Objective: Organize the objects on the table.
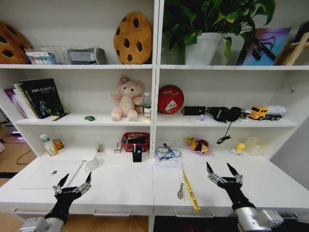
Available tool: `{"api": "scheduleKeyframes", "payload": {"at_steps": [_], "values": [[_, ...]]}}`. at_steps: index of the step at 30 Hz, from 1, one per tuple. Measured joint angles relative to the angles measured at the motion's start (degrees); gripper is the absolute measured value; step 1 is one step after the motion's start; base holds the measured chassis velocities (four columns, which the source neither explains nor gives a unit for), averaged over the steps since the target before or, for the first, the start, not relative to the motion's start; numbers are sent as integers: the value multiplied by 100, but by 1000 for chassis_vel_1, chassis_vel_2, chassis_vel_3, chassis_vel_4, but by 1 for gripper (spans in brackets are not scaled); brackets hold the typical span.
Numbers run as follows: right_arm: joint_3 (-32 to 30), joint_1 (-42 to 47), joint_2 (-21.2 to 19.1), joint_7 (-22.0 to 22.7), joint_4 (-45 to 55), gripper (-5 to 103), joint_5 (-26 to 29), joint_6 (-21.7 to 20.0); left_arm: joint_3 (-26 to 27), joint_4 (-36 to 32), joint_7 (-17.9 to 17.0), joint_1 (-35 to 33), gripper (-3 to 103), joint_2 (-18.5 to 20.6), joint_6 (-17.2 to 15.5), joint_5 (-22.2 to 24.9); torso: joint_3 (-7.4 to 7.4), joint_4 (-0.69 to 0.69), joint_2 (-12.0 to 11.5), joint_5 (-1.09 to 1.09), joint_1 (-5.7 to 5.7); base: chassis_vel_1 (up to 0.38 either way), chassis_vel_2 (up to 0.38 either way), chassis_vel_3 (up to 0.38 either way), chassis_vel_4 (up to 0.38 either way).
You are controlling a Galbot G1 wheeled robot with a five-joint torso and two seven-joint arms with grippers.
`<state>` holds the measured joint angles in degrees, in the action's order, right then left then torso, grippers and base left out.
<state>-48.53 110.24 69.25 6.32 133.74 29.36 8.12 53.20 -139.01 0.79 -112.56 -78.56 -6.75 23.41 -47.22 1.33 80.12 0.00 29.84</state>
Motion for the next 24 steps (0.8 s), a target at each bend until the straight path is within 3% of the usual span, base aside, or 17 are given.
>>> {"api": "scheduleKeyframes", "payload": {"at_steps": [8, 24], "values": [[-38, 108, -10, -232, 65, 100, -141, -189, 0, 0, 0, 0, 100, 0, 0, 0, 0, 0, 0, 0, 0, 0, 0, 0, 0], [-38, 106, -17, -249, 65, 100, -143, -198, 0, 1, 0, 0, 100, 0, 0, 0, 0, 0, 0, 0, 0, 0, 0, 0, 0]]}}
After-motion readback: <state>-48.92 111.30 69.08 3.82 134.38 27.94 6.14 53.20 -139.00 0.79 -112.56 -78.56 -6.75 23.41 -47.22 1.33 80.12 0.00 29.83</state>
